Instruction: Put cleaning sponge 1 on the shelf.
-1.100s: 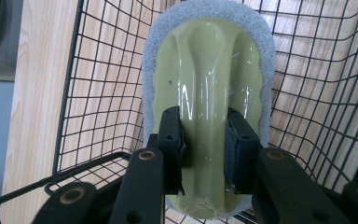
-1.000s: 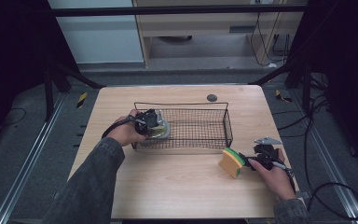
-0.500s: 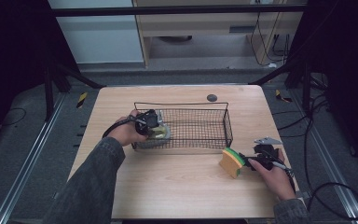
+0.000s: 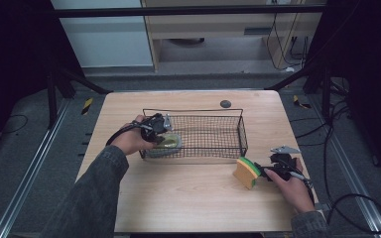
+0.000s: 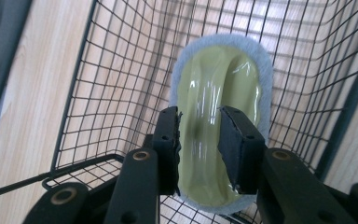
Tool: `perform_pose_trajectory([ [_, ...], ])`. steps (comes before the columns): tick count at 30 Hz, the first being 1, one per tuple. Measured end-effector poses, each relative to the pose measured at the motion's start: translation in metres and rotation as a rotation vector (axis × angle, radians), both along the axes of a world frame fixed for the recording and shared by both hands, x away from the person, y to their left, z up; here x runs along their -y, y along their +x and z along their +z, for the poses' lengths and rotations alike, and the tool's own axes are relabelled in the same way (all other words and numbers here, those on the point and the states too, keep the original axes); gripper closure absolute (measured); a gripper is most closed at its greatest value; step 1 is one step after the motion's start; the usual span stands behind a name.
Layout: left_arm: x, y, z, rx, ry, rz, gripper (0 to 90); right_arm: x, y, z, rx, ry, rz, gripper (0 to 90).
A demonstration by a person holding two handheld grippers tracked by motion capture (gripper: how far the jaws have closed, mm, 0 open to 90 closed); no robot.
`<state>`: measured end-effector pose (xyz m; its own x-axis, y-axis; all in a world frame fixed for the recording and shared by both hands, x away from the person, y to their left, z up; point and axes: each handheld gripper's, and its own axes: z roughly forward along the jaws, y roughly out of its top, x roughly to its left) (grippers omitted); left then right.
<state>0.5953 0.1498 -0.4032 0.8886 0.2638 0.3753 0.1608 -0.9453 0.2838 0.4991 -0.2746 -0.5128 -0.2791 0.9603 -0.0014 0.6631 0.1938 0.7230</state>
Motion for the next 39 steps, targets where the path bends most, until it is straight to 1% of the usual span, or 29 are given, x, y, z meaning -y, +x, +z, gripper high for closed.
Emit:
perform_pose_trajectory([
  [2,0.0,-0.001,0.003,0.005,-0.006,-0.002,67.9,0.0,0.0,0.0,0.0,0.0,0.0,0.5],
  [4,0.001,-0.002,0.005,0.014,-0.004,-0.004,67.9,0.0,0.0,0.0,0.0,0.0,0.001,0.5],
  [7,0.002,-0.003,0.008,0.035,-0.005,-0.007,67.4,0.0,0.0,0.0,-0.001,0.0,0.001,0.5],
  [8,0.002,-0.004,0.009,0.041,-0.016,-0.002,67.0,0.0,0.0,0.0,0.0,0.0,0.0,0.5],
  [12,0.003,-0.008,0.013,0.074,-0.018,-0.012,66.0,0.0,0.0,0.0,0.0,0.0,0.001,0.5],
  [14,0.003,-0.01,0.015,0.083,-0.037,-0.011,65.0,0.0,0.0,0.0,0.0,0.0,0.001,0.5],
  [18,0.004,-0.015,0.018,0.113,-0.06,0.003,58.2,0.0,0.0,0.0,0.0,0.0,0.002,0.5],
  [19,0.005,-0.016,0.018,0.114,-0.06,0.007,55.3,0.0,0.0,0.0,0.0,0.0,0.003,0.5],
  [21,0.006,-0.02,0.019,0.136,-0.056,0.012,50.6,0.0,0.0,0.0,0.0,0.003,0.006,0.5],
  [23,0.006,-0.022,0.021,0.157,-0.053,0.033,41.6,0.001,0.0,0.0,0.0,0.001,0.008,0.5],
  [24,0.006,-0.024,0.021,0.165,-0.062,0.052,37.2,0.001,0.0,0.0,0.0,0.0,0.008,0.5],
  [25,0.006,-0.025,0.023,0.165,-0.078,0.078,32.5,0.001,0.0,0.0,0.0,0.004,0.006,0.5],
  [26,0.005,-0.027,0.024,0.165,-0.089,0.089,26.7,0.001,0.0,0.0,0.0,0.004,0.007,0.5],
  [27,0.004,-0.03,0.025,0.167,-0.11,0.108,21.9,0.001,0.0,0.0,0.0,0.004,0.008,0.5],
  [28,0.003,-0.031,0.026,0.168,-0.116,0.116,17.2,0.001,0.0,0.0,0.0,0.004,0.008,0.5],
  [29,0.001,-0.034,0.027,0.174,-0.131,0.125,15.2,0.001,0.0,0.0,0.0,0.004,0.009,0.5],
  [30,-0.001,-0.037,0.028,0.175,-0.156,0.133,13.2,0.001,-0.001,0.0,-0.002,0.004,0.011,0.5],
  [31,-0.004,-0.04,0.029,0.167,-0.185,0.151,11.0,0.002,-0.001,0.001,-0.005,0.005,0.013,0.7],
  [32,-0.007,-0.042,0.028,0.169,-0.218,0.166,9.9,0.002,-0.001,0.001,-0.013,0.006,0.013,1.6],
  [34,-0.011,-0.047,0.027,0.165,-0.237,0.181,8.3,0.004,-0.001,0.004,-0.035,-0.004,0.032,4.6],
  [35,-0.014,-0.05,0.026,0.166,-0.244,0.19,8.2,0.004,-0.002,0.005,-0.041,0.001,0.036,6.0],
  [36,-0.017,-0.053,0.025,0.162,-0.237,0.198,8.0,0.006,-0.002,0.006,-0.044,-0.008,0.043,7.2],
  [37,-0.02,-0.056,0.024,0.168,-0.251,0.203,7.5,0.008,-0.001,0.008,-0.057,-0.004,0.05,8.0],
  [38,-0.023,-0.06,0.024,0.17,-0.256,0.213,7.4,0.01,-0.001,0.01,-0.08,-0.009,0.05,7.4],
  [39,-0.027,-0.062,0.023,0.167,-0.269,0.225,7.4,0.011,-0.002,0.013,-0.094,-0.007,0.046,6.8],
])
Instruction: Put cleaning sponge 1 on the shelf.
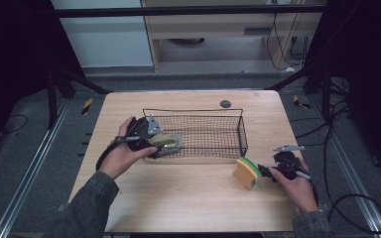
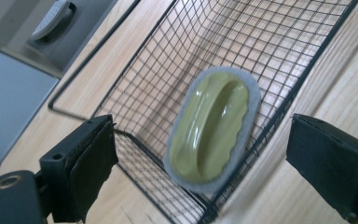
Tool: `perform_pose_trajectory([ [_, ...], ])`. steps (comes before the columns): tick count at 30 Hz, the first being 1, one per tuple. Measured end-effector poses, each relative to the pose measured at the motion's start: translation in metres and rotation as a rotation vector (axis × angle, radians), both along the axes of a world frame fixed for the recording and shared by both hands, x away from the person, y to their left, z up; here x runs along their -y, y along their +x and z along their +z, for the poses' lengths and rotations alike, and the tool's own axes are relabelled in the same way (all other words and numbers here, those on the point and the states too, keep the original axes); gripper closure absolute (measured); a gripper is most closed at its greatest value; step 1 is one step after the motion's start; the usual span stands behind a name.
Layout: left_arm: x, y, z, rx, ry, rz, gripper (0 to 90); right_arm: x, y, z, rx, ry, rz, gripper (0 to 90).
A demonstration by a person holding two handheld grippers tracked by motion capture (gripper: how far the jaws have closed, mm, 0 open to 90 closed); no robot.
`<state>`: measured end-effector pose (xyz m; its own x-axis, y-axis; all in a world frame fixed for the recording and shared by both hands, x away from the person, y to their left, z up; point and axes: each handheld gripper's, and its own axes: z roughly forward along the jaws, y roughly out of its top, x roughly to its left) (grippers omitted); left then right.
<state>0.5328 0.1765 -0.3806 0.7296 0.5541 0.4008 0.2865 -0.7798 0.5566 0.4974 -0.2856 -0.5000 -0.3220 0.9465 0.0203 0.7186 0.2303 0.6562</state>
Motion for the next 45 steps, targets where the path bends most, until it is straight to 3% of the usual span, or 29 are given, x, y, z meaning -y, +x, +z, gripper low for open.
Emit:
perform_pose_trajectory([
  [2,-0.008,-0.006,-0.003,-0.004,-0.032,0.02,6.9,0.003,-0.005,0.007,0.03,-0.023,-0.014,8.9],
  [9,-0.033,-0.019,-0.018,-0.016,-0.051,0.071,5.4,0.006,-0.026,0.025,0.077,-0.038,-0.021,10.3],
  [12,-0.043,-0.024,-0.03,-0.015,-0.08,0.082,4.9,0.004,-0.033,0.026,0.062,-0.055,-0.005,14.6],
  [16,-0.059,-0.024,-0.052,-0.02,-0.073,0.118,4.9,0.003,-0.043,0.03,0.055,-0.049,0.014,20.4],
  [22,-0.078,-0.02,-0.074,-0.051,-0.131,0.176,5.4,0.005,-0.059,0.032,0.05,-0.043,0.041,20.0],
  [30,-0.094,-0.018,-0.094,-0.101,-0.143,0.238,4.9,0.0,-0.078,0.034,0.02,-0.036,0.098,14.4],
  [34,-0.104,-0.015,-0.099,-0.124,-0.21,0.273,4.9,-0.008,-0.087,0.035,0.009,-0.037,0.138,12.8],
  [45,-0.111,-0.011,-0.111,-0.153,-0.2,0.292,4.7,-0.029,-0.092,0.042,0.024,-0.047,0.212,11.2],
])
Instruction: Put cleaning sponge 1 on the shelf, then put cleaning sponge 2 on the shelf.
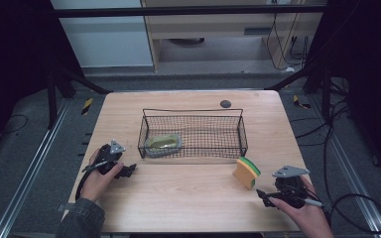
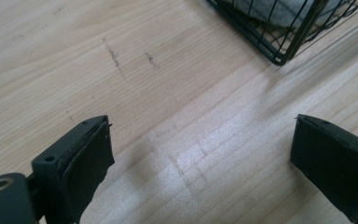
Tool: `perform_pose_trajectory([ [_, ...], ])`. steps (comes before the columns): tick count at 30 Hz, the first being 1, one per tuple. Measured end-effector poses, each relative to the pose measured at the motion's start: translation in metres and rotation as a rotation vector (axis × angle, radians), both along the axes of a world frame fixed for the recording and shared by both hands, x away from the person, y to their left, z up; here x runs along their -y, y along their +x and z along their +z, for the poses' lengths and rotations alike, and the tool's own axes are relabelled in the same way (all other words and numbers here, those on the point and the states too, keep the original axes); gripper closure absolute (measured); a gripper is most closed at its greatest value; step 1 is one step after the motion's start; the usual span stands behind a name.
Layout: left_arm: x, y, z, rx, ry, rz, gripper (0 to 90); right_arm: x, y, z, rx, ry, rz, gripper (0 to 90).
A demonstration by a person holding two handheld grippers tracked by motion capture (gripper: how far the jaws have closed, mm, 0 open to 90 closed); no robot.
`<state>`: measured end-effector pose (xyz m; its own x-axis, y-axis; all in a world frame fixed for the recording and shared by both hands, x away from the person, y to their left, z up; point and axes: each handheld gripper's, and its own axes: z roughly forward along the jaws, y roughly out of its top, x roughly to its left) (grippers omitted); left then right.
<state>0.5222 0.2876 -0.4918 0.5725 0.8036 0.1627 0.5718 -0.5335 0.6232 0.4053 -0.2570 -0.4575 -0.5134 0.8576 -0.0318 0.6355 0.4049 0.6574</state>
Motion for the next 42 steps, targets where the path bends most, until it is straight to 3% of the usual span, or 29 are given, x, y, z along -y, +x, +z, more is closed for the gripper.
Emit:
perform_pose_trajectory([
  [5,-0.001,0.001,-0.003,-0.02,-0.038,-0.004,3.9,-0.004,0.002,0.006,0.003,-0.001,0.011,10.1],
  [10,-0.001,0.0,-0.01,-0.048,-0.122,-0.012,0.2,-0.011,0.004,0.012,0.007,-0.008,0.024,11.0],
  [14,-0.004,-0.004,-0.016,0.004,-0.178,-0.002,0.0,-0.015,0.007,0.018,0.006,-0.018,0.028,11.3],
  [29,-0.003,-0.005,-0.016,0.007,-0.176,0.004,0.0,-0.041,0.026,0.049,-0.025,-0.073,0.042,20.2],
  [36,-0.003,-0.004,-0.016,0.006,-0.176,0.004,0.0,-0.049,0.044,0.063,-0.086,-0.088,0.03,25.2],
  [42,-0.003,-0.004,-0.016,0.007,-0.176,0.004,0.0,-0.057,0.059,0.064,-0.152,-0.113,0.049,27.8],
])
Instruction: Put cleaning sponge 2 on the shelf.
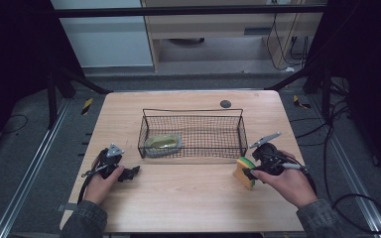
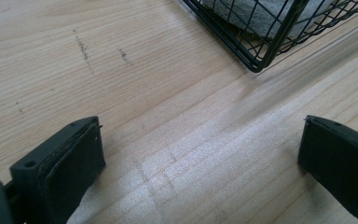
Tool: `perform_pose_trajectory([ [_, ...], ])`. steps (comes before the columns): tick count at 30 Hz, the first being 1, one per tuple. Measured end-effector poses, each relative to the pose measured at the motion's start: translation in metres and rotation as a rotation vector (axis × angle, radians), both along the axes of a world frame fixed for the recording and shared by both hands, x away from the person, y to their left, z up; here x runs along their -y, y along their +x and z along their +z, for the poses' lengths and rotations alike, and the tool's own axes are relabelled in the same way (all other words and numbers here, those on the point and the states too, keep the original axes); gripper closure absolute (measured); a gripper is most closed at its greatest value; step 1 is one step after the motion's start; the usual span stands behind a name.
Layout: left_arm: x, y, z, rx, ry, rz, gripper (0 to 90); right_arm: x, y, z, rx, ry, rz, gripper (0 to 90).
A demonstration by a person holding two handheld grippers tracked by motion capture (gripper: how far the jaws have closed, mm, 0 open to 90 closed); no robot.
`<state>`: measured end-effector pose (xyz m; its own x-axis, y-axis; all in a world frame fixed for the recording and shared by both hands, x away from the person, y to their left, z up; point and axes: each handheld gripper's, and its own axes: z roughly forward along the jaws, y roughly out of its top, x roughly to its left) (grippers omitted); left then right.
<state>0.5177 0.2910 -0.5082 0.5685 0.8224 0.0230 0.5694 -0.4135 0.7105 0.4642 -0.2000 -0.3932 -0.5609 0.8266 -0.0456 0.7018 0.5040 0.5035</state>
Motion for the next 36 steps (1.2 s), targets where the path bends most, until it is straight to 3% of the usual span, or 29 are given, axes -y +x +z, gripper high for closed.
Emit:
perform_pose_trajectory([
  [16,0.0,0.0,0.0,0.0,0.0,0.0,0.0,-0.02,0.027,-0.016,-0.151,-0.08,0.079,38.1],
  [22,0.0,0.0,0.0,0.0,0.0,0.0,0.0,-0.022,0.028,-0.022,-0.181,-0.107,0.096,49.3],
  [26,0.0,0.0,0.0,0.0,0.0,0.0,0.0,-0.02,0.029,-0.022,-0.192,-0.112,0.099,62.8],
  [30,0.0,0.0,0.0,0.0,0.0,0.0,0.0,-0.015,0.03,-0.016,-0.181,-0.114,0.097,63.9],
  [36,0.0,0.0,0.0,0.0,0.0,0.0,0.0,0.003,0.027,0.009,-0.126,-0.087,0.076,63.8],
])
